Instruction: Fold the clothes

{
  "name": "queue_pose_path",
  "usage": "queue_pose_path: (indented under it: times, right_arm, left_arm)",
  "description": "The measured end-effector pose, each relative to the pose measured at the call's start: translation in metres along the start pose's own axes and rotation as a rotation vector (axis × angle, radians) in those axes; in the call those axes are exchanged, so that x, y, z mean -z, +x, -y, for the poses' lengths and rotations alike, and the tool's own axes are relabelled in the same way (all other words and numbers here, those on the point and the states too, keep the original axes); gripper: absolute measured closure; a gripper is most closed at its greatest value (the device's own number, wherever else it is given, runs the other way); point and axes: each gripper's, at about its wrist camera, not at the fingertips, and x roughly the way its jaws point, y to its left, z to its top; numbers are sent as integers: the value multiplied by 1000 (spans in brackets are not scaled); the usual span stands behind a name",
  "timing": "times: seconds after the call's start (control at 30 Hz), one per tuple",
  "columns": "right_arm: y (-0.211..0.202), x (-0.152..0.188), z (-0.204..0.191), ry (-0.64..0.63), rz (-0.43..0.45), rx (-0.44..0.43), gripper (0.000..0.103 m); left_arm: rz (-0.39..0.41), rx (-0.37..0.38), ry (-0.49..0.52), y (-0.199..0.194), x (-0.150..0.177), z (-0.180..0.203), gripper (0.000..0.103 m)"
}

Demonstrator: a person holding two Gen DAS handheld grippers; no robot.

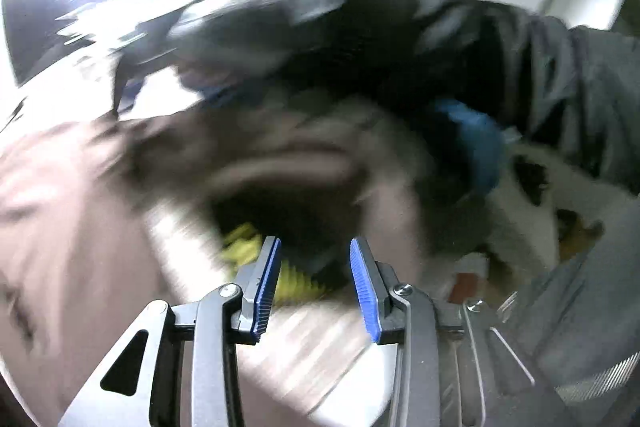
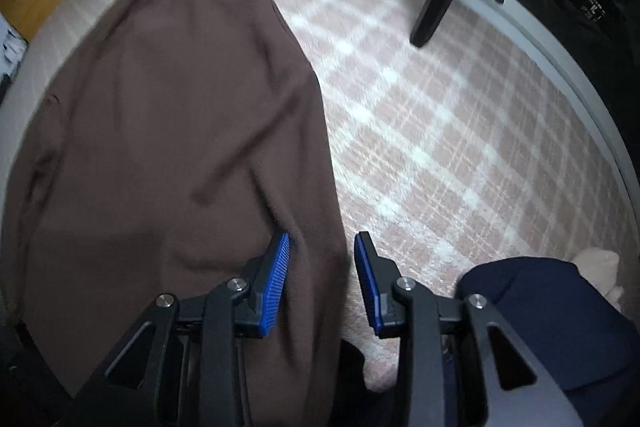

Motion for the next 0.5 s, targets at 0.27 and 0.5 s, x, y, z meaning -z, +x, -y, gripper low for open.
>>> queue_pose_path:
  times: [0.27, 0.5]
  right_arm:
    - [-36, 13, 46, 133, 81, -122, 93]
    - [-46, 50, 43, 182, -22, -165, 86]
  left_arm:
    - [-195, -137, -206, 22, 71, -73, 71]
    - [-167, -85, -137, 24, 69, -47, 71]
